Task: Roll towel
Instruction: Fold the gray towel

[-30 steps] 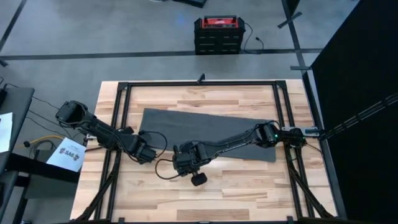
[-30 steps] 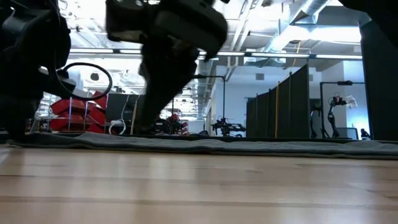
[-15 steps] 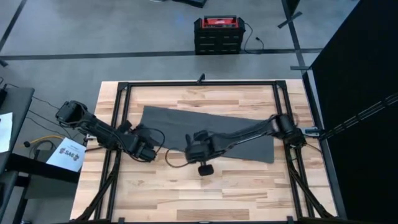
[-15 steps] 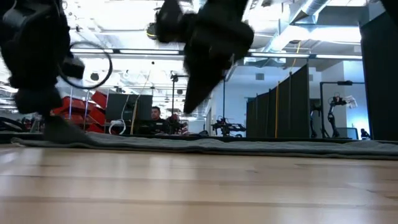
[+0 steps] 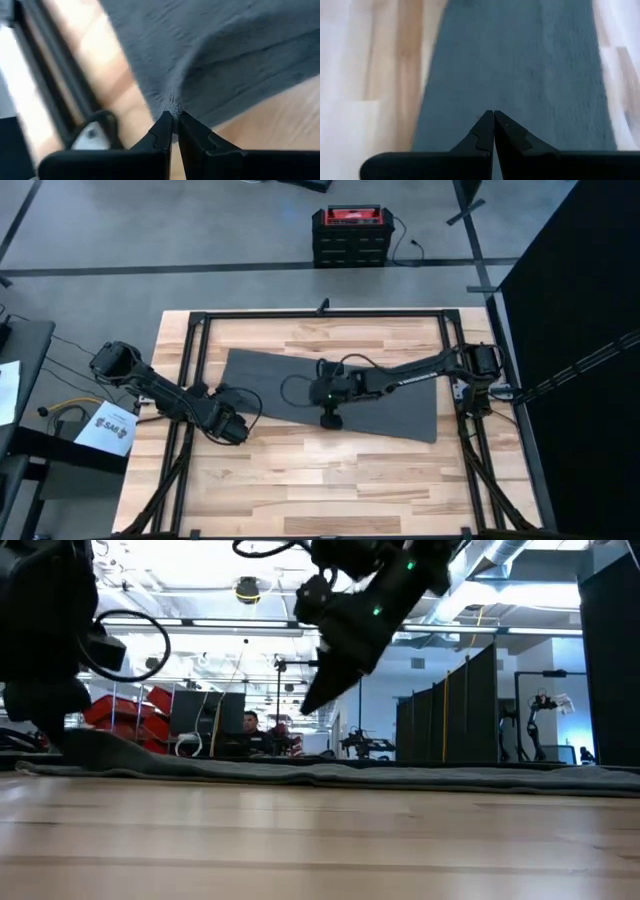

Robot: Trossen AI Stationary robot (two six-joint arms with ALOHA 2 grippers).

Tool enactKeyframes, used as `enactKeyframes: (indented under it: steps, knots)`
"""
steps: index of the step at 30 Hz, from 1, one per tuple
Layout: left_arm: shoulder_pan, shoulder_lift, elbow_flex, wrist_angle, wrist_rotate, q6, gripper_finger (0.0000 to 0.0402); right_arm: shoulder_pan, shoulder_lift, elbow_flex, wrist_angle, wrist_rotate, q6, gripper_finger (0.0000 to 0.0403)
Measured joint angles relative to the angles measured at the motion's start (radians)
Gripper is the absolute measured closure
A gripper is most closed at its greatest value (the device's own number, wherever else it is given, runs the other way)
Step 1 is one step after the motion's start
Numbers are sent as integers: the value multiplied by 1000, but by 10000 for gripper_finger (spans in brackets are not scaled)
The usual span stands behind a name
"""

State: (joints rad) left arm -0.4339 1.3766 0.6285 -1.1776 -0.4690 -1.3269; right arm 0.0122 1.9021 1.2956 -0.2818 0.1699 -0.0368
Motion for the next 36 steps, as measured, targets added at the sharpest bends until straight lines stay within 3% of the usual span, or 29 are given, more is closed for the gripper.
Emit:
enactKeyframes:
  steps: [6, 9, 18, 24, 29, 34, 36]
  knots:
    - [21, 0, -43, 61, -9, 19, 395, -103, 1, -33, 44, -30, -16, 403]
    - [29, 0, -43, 59, -13, 21, 395, -143, 29, -57, 80, -103, -8, 403]
    - [32, 0, -42, 69, 22, 57, 394, -176, 128, -63, 86, -153, 10, 403]
    - [59, 0, -22, 68, 61, 62, 314, -184, 128, -63, 73, -153, 3, 403]
    - [69, 0, 39, 35, 176, 93, 252, -201, 124, -79, 56, -157, 2, 403]
    - [36, 0, 123, -73, 182, 13, 241, -219, 120, -95, 24, -155, 3, 403]
    - [15, 0, 131, -29, 149, -6, 242, -221, 115, -96, 16, -148, 3, 403]
